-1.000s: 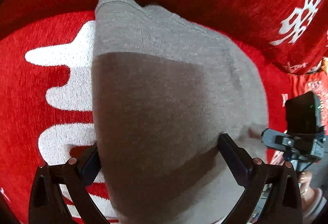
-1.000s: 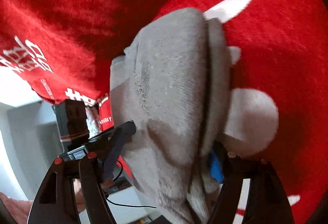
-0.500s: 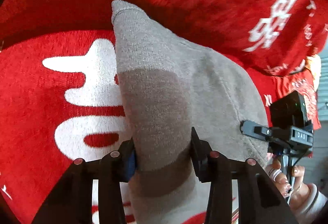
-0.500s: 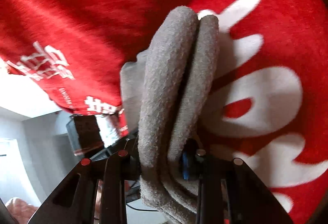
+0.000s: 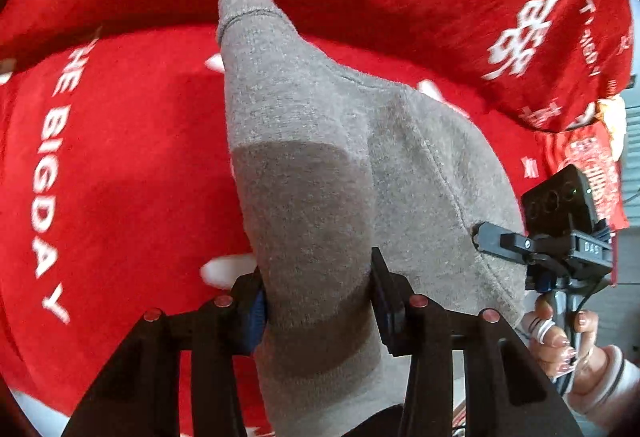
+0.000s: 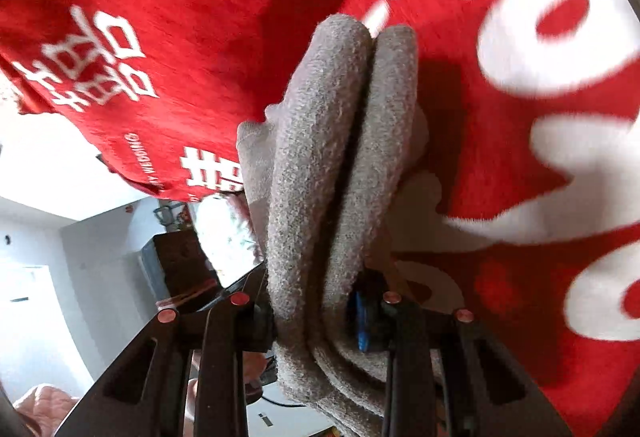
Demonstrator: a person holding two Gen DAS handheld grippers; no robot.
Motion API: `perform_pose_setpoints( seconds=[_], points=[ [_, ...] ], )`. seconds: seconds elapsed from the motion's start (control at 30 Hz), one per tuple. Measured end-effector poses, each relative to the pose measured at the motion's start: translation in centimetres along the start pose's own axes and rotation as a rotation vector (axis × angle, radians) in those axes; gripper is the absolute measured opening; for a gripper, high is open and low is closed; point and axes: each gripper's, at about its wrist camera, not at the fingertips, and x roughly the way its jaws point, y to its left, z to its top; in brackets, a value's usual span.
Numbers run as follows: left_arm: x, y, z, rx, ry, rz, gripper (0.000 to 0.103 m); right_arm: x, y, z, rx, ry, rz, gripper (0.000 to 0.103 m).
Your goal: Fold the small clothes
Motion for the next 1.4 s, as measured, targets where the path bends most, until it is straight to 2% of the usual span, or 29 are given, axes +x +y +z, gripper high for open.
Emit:
perform_pose_setpoints(
  seconds=[0.1,0.17,0.2,0.3,0.33,0.37,0.4,0.57,0.67,0.73,0.83,1.07,1.23,1.4],
  points=[
    [1.3,2.6,-1.7,-0.024,0.018,0.126,0.047,1.7,-0.8,0.0,0.002,-0.020,-0.143,0.039],
    [0.7,4.1,-2.3,-0.081,-0.004,0.076,0.048,1.1,-0.8,0.3,0.008,-0.045,-0.180,0.052],
    [0.3,4.3,-2.4,-0.101,-0.016,0.069,0.048,0.6,-0.7,0.3,0.006,-0.061,-0.177,0.062],
    [-1.9,5.4,-2.8,-0.113,-0.079,0.108,0.048,-0.8,-0.1,0.7,-0.009,-0.096,-0.207,0.064],
    [-2.5,5.7,-2.6,-0.117,-0.102,0.126,0.048,-1.0,-0.1,1.1,0.001,-0.099,-0.213,0.061],
    [-2.8,5.9,-2.4,-0.122,-0.114,0.137,0.048,-0.9,0.0,1.3,0.008,-0.095,-0.227,0.051],
    [-3.0,6.2,-2.2,-0.130,-0.122,0.152,0.048,-0.8,0.0,1.5,0.002,-0.088,-0.255,0.022],
    [-1.4,6.1,-1.2,-0.107,-0.108,0.220,0.048,-0.1,3.9,0.3,-0.265,-0.080,-0.476,0.022],
    [-0.3,5.5,-1.9,-0.062,-0.097,0.246,0.048,0.5,2.9,0.1,-0.320,-0.081,-0.664,0.022],
    [0.5,4.9,-2.4,-0.038,-0.088,0.268,0.054,0.9,1.5,0.5,-0.331,-0.076,-0.725,0.023],
    [0.8,4.3,-2.8,-0.004,-0.102,0.325,0.057,-0.2,1.2,0.4,-0.295,-0.110,-0.726,0.026],
    [-0.1,3.9,-3.6,-0.002,-0.074,0.384,0.057,-3.0,1.8,-1.6,-0.259,-0.135,-0.809,0.026],
    [-1.1,3.5,-4.9,0.002,-0.045,0.400,0.057,-3.3,3.9,-4.3,-0.249,-0.150,-0.752,0.026],
    [-1.6,3.1,-6.4,-0.004,-0.009,0.407,0.057,-0.9,5.4,-6.7,-0.305,-0.101,-0.718,0.026]
  ],
)
